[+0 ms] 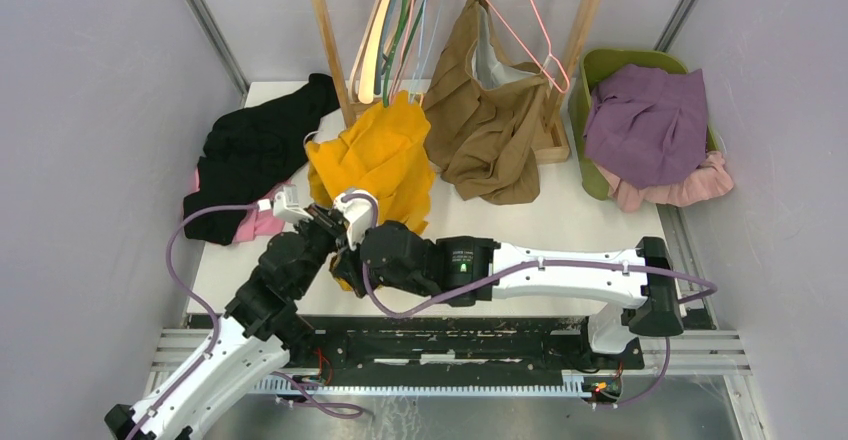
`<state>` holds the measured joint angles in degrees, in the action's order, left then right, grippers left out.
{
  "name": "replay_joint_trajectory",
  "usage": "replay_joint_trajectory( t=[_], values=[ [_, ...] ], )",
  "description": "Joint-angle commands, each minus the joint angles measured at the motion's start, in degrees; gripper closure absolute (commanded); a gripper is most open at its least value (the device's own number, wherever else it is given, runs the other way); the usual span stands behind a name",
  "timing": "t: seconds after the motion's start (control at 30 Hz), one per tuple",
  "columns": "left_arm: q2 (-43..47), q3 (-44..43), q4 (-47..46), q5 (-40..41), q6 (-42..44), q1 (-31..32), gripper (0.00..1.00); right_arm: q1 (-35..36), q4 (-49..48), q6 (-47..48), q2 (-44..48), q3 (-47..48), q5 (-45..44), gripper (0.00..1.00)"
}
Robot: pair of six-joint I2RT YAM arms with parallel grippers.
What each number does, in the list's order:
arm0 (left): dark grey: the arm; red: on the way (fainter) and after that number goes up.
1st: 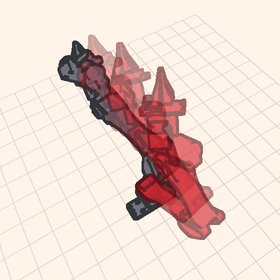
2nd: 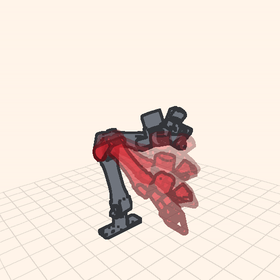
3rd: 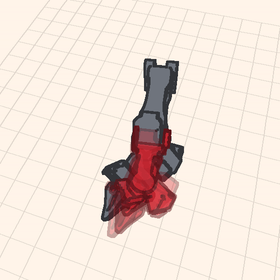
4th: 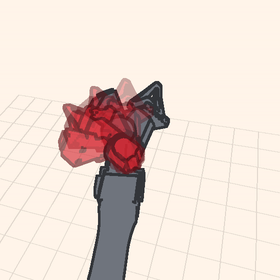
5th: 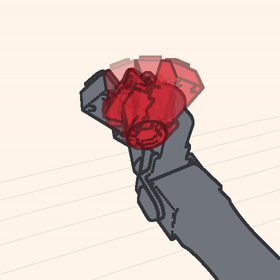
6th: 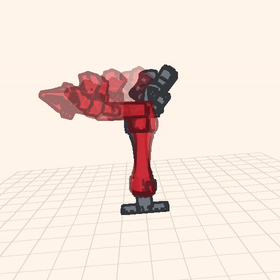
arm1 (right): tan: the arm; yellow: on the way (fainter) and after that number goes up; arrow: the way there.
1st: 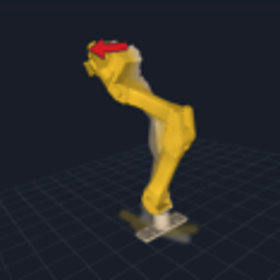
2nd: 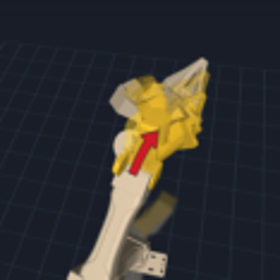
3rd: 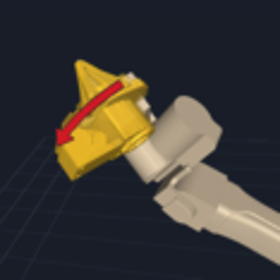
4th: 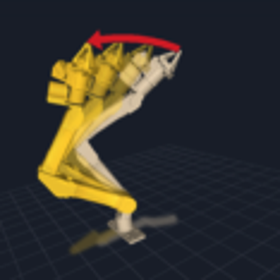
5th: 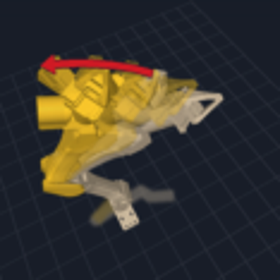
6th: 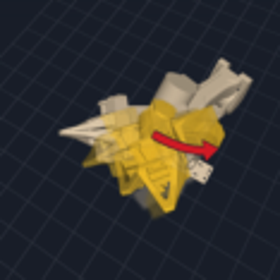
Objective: Place the skirt on the hanger
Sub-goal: Hang the skirt on the hanger.
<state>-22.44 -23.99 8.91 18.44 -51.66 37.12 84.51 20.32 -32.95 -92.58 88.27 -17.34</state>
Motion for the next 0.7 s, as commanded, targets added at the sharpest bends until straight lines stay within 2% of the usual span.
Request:
replay_joint_trajectory(
  t=[0.0, 0.33, 0.67],
  values=[
    [-1.83, 0.56, -10.87, -2.92, 5.19, -0.13, 0.97, -3.88, -10.98, -3.16, 2.53, 1.13, 4.78, 0.99],
    [0.28, 2.70, -5.95, -11.63, 9.75, 3.18, 0.97, -17.59, -13.22, -5.12, 11.92, -10.28, 3.56, 0.99],
    [-5.21, 1.20, -1.21, -17.45, 12.81, 6.97, 0.97, -25.57, -11.93, -5.13, 18.48, -21.01, 3.19, 0.99]
  ],
)
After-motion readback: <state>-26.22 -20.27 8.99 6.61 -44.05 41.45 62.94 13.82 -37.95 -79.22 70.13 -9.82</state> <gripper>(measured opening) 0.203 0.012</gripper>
